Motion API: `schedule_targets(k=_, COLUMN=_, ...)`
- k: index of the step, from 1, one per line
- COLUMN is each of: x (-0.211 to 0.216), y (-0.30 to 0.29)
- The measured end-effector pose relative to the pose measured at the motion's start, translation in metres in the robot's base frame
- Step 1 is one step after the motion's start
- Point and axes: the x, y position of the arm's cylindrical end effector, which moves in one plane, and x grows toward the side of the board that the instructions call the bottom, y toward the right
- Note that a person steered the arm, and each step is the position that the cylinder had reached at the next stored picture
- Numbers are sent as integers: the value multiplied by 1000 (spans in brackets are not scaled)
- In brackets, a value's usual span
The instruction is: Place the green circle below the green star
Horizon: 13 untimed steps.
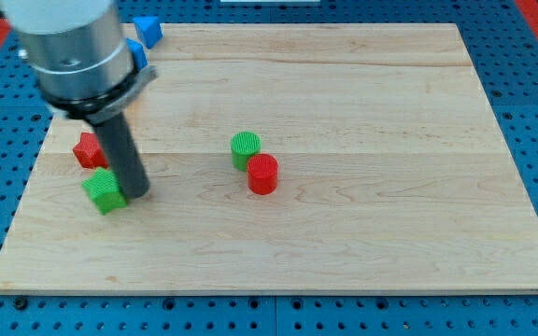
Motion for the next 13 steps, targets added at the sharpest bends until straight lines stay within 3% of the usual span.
schedule_targets(k=1, x=0, y=-40)
schedule_targets(k=2, x=-25, y=8)
schedule_targets(k=4, x=-126, y=138)
schedule_targets(k=5, x=-112, y=177)
schedule_targets(k=7, x=-40, y=145)
schedule_targets(k=9, x=-56, y=112)
schedule_targets(k=11, x=-38, y=57)
schedule_targets(k=12, x=-58, y=54)
schedule_targets(k=13, x=-42, y=47)
